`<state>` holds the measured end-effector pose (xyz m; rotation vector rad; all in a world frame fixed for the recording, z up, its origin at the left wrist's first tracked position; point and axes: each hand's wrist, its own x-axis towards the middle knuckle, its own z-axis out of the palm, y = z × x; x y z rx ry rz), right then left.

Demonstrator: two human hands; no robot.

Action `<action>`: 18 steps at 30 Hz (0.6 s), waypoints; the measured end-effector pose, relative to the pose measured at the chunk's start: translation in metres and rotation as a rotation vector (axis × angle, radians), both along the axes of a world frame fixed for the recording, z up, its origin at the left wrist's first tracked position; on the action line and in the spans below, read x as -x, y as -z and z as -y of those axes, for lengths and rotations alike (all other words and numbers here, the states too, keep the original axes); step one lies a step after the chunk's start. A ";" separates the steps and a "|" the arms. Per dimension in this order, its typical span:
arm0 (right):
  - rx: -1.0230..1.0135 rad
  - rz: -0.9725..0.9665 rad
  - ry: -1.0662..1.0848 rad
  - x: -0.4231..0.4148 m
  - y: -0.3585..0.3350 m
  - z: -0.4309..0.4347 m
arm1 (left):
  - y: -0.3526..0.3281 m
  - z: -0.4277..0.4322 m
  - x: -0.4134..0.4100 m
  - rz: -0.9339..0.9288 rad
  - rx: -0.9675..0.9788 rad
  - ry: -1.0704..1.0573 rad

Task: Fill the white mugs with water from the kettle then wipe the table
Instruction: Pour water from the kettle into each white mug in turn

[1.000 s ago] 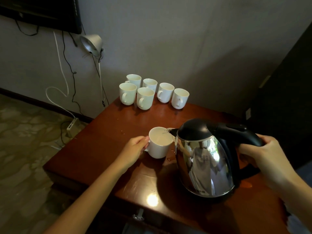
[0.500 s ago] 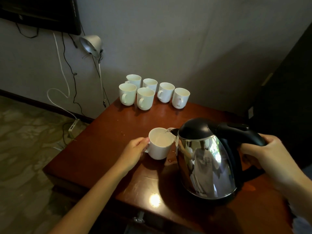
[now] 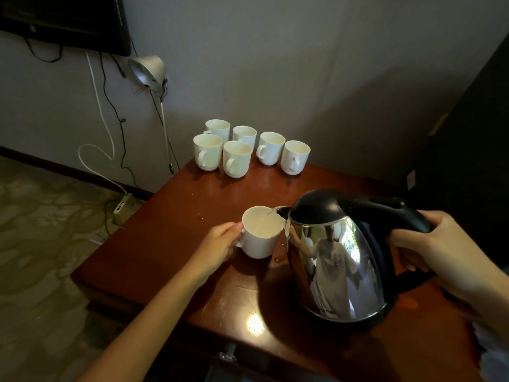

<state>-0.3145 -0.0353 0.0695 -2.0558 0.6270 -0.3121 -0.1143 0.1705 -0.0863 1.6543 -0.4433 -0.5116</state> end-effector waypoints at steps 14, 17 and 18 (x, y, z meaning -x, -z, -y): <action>0.063 -0.019 -0.031 -0.013 -0.001 0.007 | -0.002 0.000 0.000 -0.018 -0.016 0.014; 0.062 -0.020 -0.029 -0.014 -0.002 0.007 | -0.002 0.000 0.000 -0.013 -0.014 0.017; 0.069 -0.020 -0.029 -0.015 -0.002 0.008 | -0.002 0.000 0.000 -0.010 -0.019 0.016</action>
